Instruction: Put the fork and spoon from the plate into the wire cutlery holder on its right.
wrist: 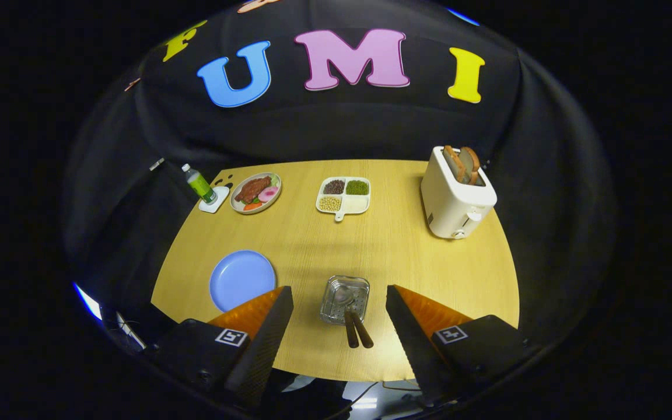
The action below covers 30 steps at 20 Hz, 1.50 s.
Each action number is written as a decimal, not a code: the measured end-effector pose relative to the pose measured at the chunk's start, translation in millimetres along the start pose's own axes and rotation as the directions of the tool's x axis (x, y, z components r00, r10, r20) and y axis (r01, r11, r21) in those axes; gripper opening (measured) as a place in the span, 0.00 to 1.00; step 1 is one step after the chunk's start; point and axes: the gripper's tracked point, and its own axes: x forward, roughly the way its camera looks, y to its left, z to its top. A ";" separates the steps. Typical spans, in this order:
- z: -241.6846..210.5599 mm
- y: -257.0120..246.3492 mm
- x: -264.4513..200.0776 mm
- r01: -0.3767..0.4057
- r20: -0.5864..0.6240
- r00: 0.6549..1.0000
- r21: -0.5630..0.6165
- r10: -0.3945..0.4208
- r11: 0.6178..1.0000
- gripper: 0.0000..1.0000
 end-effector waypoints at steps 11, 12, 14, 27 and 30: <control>15.8 5.6 -60.9 0.005 0.326 0.944 -0.186 0.057 0.982 1.00; 18.1 5.7 -62.9 0.003 0.346 0.936 -0.190 0.064 0.982 1.00; 23.5 4.6 -65.8 -0.001 0.381 0.921 -0.194 0.076 0.981 1.00; 24.2 -12.1 -63.7 -0.033 0.389 0.915 -0.186 0.104 0.982 0.99; 22.3 -15.6 -63.9 -0.036 0.384 0.918 -0.176 0.102 0.984 0.99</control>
